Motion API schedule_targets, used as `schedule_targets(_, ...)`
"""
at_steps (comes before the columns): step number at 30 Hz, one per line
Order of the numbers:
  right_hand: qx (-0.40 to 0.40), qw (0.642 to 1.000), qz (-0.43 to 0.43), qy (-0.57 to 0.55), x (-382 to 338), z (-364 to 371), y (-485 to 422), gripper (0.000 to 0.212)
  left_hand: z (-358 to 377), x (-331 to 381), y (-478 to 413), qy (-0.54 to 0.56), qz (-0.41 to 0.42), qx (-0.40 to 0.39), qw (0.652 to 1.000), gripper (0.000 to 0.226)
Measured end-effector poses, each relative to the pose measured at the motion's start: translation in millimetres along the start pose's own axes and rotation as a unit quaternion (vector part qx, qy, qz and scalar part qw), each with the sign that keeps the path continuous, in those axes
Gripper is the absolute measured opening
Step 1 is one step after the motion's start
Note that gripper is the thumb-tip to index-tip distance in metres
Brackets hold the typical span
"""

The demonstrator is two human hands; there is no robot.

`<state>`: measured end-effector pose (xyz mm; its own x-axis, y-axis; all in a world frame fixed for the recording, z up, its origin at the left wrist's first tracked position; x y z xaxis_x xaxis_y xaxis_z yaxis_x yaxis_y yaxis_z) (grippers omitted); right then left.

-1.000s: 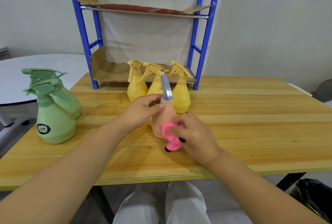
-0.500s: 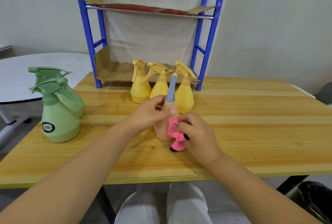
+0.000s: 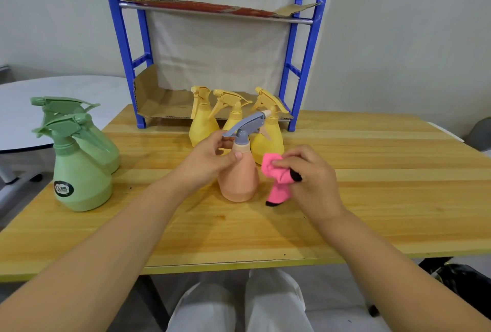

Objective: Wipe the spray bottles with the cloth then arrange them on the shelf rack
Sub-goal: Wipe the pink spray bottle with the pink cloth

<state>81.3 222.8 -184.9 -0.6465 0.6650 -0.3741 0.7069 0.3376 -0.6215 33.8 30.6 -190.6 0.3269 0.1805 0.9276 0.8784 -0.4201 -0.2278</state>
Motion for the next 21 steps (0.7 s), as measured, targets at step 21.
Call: schedule_targets(21, -0.138, 0.983, -0.071, 0.095, -14.4, 59.8, 20.3, 0.041, 5.4, -10.2, -0.8, 0.078, -0.018, -0.035, 0.996, 0.018)
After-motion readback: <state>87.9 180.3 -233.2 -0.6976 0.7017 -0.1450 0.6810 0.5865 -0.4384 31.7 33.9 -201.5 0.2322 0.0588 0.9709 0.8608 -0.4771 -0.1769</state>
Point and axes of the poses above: each hand's wrist, its own y-axis away from the middle knuckle, its own z-axis out of the palm, x = y × z, the point moved 5 cm from there along -y, towards the middle knuckle, and after that the axes turned 12 degrees about -x, right-handed, at the moved point
